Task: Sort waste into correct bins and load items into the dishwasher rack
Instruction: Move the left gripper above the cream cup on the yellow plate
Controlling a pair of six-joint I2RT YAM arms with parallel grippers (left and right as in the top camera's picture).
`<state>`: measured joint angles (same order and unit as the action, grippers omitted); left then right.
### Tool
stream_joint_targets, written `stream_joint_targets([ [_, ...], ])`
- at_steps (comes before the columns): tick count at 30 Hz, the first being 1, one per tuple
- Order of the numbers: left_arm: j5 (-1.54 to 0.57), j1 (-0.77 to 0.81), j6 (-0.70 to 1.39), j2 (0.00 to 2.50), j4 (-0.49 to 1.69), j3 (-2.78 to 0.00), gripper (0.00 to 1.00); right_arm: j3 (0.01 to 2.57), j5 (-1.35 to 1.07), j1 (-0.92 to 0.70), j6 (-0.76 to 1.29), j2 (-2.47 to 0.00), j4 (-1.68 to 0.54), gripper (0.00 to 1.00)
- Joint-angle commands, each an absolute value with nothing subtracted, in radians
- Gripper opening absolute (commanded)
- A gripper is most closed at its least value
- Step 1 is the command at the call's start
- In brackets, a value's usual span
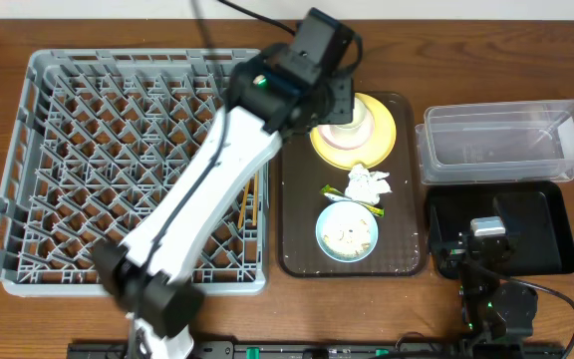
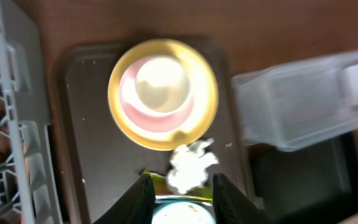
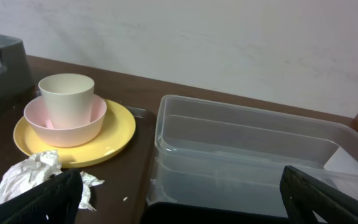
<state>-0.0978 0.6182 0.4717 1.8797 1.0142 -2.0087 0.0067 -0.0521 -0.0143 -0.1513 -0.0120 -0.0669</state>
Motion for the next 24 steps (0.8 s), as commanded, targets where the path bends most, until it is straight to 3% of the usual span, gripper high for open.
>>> stream_joint_targets([
  [1, -0.058, 0.626, 0.445, 1.993, 1.015, -2.009, 0.33, 0.006, -0.054, -0.007, -0.162, -0.007, -0.071, 0.99],
  [12, -0.052, 0.671, 0.444, 2.14, 0.876, -2.009, 0.29, 0.006, -0.054, -0.007, -0.162, -0.007, -0.071, 0.99],
  [17, -0.047, 0.728, 0.336, 2.169, 0.731, -2.008, 0.29, 0.006, -0.054, -0.007, -0.162, -0.007, -0.071, 0.99],
  [24, 0.199, 0.787, 0.307, 2.23, 0.644, -1.999, 0.29, 0.006, -0.054, -0.007, -0.162, -0.007, -0.071, 0.99],
])
